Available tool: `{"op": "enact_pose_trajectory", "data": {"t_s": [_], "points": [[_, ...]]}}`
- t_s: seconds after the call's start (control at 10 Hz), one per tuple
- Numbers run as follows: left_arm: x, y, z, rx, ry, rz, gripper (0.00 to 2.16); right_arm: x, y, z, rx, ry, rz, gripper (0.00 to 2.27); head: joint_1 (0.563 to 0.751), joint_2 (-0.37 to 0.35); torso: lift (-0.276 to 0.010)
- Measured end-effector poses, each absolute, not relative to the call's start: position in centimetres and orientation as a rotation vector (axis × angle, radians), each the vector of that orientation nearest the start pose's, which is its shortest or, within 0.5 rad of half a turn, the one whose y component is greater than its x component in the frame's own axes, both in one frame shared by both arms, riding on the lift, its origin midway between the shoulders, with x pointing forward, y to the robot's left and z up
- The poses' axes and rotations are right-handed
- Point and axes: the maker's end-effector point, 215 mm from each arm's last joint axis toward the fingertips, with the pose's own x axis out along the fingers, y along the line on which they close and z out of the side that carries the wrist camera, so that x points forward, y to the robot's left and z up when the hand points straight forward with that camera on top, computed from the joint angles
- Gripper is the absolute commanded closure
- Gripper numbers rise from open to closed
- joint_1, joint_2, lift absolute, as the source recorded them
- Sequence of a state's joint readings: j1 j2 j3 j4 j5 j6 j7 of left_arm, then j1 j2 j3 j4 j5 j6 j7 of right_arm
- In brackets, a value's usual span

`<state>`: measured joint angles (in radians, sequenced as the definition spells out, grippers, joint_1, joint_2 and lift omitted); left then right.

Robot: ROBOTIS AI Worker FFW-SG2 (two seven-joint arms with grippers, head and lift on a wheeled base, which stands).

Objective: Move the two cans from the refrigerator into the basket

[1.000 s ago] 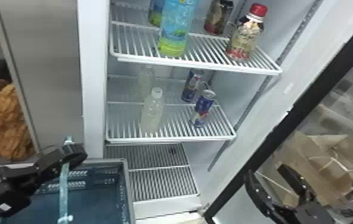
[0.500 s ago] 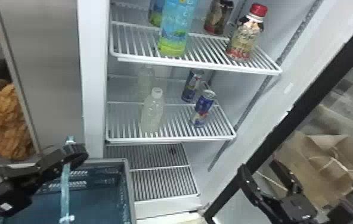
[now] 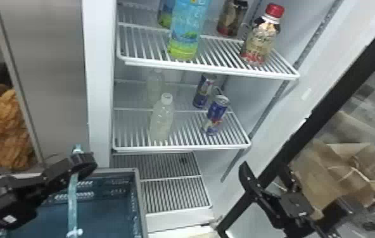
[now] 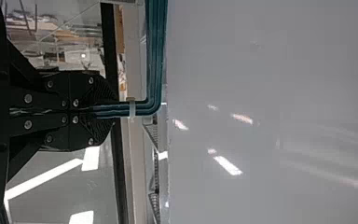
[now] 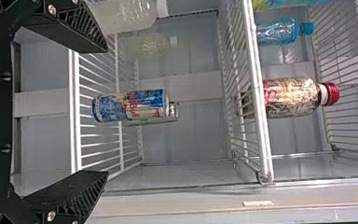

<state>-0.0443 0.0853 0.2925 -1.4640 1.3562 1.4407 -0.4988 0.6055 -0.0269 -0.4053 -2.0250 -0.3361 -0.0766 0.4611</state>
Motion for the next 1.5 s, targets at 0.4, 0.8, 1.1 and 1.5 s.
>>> {"op": "enact_pose_trajectory", "data": {"t_s": [0.4,0.8,1.1,1.5], "points": [[41.1,7.0,-32.7,-1.499,0.762,-1.055,1.2,41.0,-35.3,-34.1,0.111,-0.016,0.09,0.11,0.695,-0.35,-0.218],[40.6,6.4,-32.9,-1.503,0.78,-1.063,1.2,43.8,-34.9,-35.2,0.13,-0.014,0.09,0.11,0.695,-0.35,-0.218],[40.5,6.1,-32.8,-1.501,0.785,-1.067,1.2,46.1,-34.4,-35.8,0.141,-0.015,0.094,0.11,0.695,-0.35,-0.218],[40.1,5.7,-33.0,-1.509,0.797,-1.072,1.2,50.2,-34.3,-35.9,0.132,-0.021,0.085,0.11,0.695,-0.342,-0.218]]}}
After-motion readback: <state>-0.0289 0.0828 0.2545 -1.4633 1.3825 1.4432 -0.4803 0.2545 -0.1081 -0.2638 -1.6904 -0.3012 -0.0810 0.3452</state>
